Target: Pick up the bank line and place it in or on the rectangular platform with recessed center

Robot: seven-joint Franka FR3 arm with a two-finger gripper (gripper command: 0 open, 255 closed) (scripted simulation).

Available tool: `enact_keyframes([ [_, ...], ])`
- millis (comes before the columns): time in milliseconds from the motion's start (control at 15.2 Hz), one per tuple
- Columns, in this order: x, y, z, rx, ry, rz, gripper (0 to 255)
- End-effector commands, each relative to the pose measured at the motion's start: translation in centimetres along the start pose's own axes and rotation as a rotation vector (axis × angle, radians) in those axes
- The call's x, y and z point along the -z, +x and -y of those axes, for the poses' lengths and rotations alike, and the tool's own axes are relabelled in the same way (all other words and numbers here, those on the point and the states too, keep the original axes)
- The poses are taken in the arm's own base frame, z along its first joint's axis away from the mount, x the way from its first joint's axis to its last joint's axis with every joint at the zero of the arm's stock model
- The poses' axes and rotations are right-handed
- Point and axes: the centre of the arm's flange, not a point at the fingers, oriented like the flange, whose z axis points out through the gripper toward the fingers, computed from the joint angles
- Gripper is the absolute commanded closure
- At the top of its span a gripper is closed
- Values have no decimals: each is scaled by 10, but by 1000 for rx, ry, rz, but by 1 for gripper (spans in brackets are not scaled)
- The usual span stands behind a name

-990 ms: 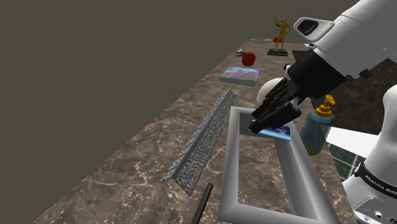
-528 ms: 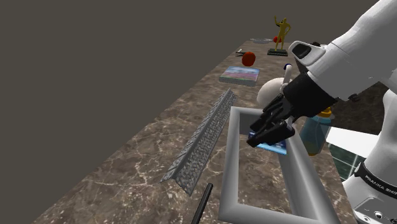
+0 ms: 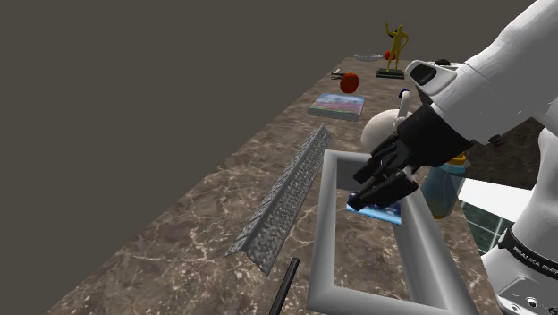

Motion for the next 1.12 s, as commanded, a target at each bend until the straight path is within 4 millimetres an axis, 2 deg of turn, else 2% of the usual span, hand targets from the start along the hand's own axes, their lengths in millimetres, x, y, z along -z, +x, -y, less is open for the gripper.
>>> enact_keyframes([
  [0,0,0,0,0,0,0,0],
  [264,0,0,0,0,0,0,0],
  [528,50,0,0,0,0,0,0],
  [1056,50,0,0,0,0,0,0],
])
